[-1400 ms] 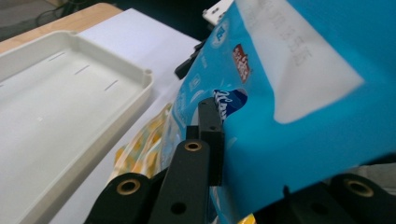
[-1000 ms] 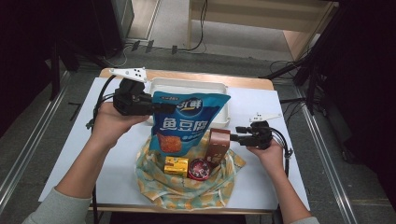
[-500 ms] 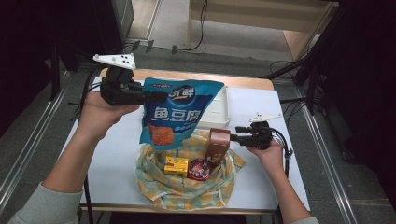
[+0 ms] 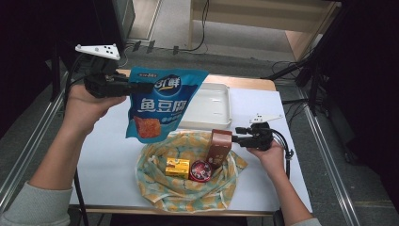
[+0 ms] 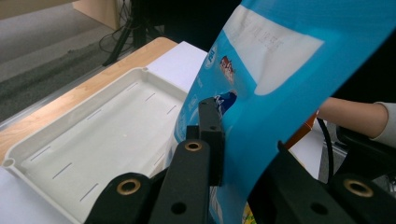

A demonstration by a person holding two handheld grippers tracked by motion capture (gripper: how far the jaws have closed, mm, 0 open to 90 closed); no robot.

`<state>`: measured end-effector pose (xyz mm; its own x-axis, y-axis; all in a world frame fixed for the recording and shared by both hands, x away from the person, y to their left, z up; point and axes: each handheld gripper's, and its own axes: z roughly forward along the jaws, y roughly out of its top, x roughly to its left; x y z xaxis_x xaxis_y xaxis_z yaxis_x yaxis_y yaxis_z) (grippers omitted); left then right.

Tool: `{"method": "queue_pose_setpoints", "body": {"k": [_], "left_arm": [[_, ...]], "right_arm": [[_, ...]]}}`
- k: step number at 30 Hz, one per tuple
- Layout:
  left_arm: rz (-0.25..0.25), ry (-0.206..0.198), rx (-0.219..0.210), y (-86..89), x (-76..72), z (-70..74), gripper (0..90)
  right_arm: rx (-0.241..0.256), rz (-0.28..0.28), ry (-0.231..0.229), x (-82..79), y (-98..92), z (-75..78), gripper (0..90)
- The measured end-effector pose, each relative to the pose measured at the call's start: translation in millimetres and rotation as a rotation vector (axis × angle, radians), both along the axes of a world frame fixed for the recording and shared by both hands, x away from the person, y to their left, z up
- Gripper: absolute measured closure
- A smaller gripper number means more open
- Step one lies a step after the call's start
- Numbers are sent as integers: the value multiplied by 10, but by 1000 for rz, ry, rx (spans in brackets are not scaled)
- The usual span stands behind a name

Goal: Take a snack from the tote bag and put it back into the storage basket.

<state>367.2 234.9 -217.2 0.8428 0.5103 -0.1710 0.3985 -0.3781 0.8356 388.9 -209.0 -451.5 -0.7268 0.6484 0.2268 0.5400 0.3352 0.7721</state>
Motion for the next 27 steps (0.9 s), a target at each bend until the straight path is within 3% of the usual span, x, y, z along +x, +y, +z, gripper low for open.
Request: {"method": "queue_pose_setpoints", "body": {"k": [12, 21, 27], "left_arm": [[55, 10, -3, 73, 302, 28, 888], [100, 21, 13, 40, 560, 2, 888], [117, 28, 0, 7, 706, -49, 889]], "right_arm": [[6, -7, 1, -7, -1, 18, 469], [8, 3, 8, -17, -4, 20, 468], [16, 0, 3, -32, -22, 33, 468]]}}
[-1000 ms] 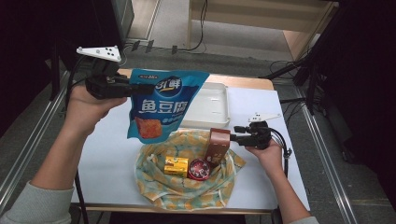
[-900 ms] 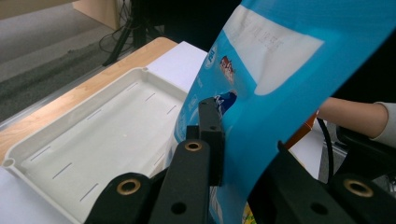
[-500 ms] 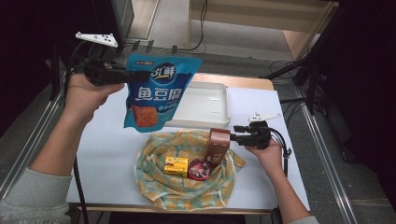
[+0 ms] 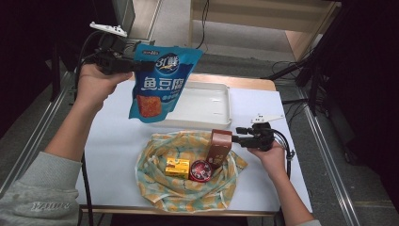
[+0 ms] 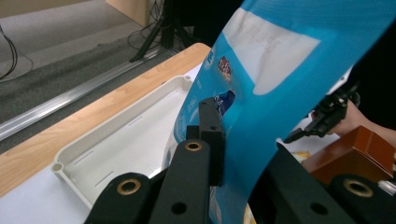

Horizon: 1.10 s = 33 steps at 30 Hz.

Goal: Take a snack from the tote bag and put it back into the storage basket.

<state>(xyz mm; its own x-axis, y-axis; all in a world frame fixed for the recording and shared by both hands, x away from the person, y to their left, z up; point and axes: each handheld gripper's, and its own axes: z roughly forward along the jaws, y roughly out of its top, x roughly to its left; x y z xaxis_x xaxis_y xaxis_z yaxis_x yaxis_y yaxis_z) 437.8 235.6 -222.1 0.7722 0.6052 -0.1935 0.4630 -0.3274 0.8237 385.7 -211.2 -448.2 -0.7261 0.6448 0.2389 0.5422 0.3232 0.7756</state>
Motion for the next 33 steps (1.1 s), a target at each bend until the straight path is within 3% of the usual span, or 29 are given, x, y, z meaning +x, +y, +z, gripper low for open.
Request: {"method": "queue_pose_setpoints", "body": {"k": [8, 22, 33], "left_arm": [[21, -2, 20, -105, 183, -44, 889], [60, 15, 14, -252, 459, -246, 889], [78, 57, 28, -403, 645, -464, 889]], "right_arm": [[-1, -1, 2, -27, -14, -9, 466], [-17, 6, 0, -15, 7, -32, 467], [-17, 5, 5, -3, 1, -39, 467]]}}
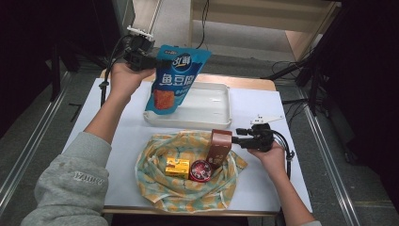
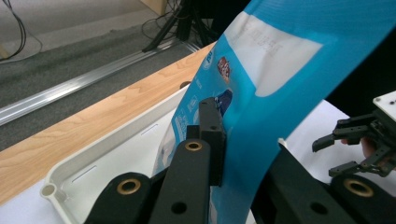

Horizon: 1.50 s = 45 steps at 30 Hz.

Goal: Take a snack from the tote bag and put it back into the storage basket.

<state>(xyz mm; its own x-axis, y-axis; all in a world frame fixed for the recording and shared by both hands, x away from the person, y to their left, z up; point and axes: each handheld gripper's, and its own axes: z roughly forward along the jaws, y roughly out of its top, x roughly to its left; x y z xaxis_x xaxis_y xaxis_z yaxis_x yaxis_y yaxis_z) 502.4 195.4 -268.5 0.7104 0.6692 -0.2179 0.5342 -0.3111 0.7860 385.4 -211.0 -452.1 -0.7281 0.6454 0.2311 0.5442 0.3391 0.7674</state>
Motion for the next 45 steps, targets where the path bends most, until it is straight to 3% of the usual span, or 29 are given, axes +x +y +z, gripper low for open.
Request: {"method": "queue_pose_setpoints", "body": {"k": [6, 11, 14, 20, 25, 27, 36, 45], "left_arm": [[0, 6, 4, -65, 31, -121, 887], [15, -6, -20, -11, 16, -173, 886], [24, -16, 6, 32, 1, -196, 884], [27, 0, 4, 121, -36, -278, 884], [6, 20, -23, 174, -47, -365, 876], [-12, 7, -26, 176, -63, -391, 873], [-39, 16, -57, 249, -135, -480, 837], [-54, 6, -19, 222, -209, -490, 745]], "right_arm": [[0, 4, -3, -4, 2, 4, 469], [3, 3, -3, -5, -2, 6, 470], [-3, 5, -1, -6, 4, 3, 472], [-6, 7, -2, -7, 12, -1, 472], [-5, 6, 1, -3, 5, -4, 473], [-6, 7, 2, -6, 7, -4, 474], [-6, 8, 3, -5, -1, -7, 475], [-8, 8, 4, -4, -3, -10, 475]]}}
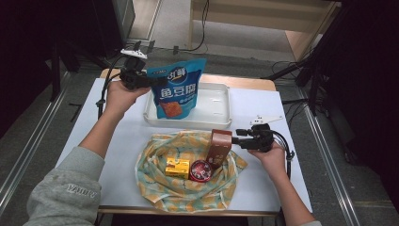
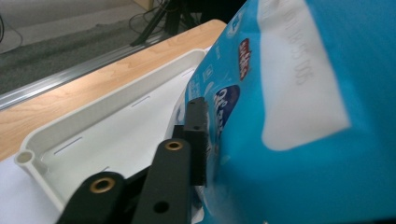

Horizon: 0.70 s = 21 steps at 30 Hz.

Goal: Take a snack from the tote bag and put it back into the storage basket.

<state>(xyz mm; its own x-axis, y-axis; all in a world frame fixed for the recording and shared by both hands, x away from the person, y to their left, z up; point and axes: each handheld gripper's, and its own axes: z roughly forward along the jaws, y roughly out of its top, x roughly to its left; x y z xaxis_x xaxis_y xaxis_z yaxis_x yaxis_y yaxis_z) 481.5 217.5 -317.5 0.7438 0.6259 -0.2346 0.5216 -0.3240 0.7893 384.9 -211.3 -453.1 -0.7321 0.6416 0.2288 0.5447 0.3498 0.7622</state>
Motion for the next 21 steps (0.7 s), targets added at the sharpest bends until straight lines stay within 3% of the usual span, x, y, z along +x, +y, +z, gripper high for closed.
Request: {"method": "queue_pose_setpoints", "body": {"k": [8, 14, 21], "left_arm": [[-2, -19, 26, 23, -112, -63, 607], [10, -11, 66, 98, -157, -152, 571], [24, 14, 61, 189, -186, -272, 560]], "right_arm": [[0, 2, -4, 0, -6, 0, 475], [-3, 1, 1, -4, 0, 0, 475], [-4, 1, 0, -2, -2, -2, 475]]}}
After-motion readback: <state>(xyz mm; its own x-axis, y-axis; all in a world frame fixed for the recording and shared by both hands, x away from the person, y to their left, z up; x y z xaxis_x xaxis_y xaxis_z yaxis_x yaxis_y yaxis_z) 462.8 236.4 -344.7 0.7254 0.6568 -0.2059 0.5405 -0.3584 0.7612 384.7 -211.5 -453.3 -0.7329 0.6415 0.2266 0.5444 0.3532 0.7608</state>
